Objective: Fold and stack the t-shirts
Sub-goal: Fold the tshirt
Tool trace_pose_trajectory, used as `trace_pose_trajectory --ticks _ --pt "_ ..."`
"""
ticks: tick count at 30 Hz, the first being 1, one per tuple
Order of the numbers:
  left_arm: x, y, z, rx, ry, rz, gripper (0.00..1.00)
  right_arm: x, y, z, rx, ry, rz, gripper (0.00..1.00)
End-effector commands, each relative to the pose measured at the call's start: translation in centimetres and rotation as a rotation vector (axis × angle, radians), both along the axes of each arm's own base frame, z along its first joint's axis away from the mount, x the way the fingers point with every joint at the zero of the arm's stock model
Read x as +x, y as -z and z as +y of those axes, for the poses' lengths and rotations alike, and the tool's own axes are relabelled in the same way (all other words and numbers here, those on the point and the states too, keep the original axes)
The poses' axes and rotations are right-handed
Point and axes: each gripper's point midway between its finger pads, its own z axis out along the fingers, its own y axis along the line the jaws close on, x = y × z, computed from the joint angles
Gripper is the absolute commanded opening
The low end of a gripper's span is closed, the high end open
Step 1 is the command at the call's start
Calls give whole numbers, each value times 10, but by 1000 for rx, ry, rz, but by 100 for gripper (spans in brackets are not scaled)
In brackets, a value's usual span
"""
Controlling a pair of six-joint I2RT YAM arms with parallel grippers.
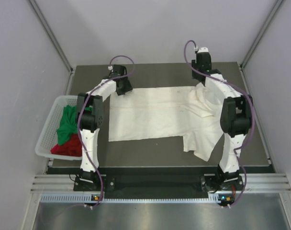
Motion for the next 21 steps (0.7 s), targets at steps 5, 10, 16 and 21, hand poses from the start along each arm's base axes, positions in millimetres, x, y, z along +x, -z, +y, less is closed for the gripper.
trace_pose_trajectory --ticks 5,10,16,21 --pt "1 -13 -4 -32 6 -28 54 12 4 15 -276 -11 -4 40" --pt "-4 -1 -2 -32 -9 0 54 15 18 16 -389 -3 35 41" --pt "-7 7 0 -39 -22 16 54 20 48 18 -410 -25 94 42" --pt "-9 10 2 -32 -30 23 54 26 61 13 -441 -9 119 41"
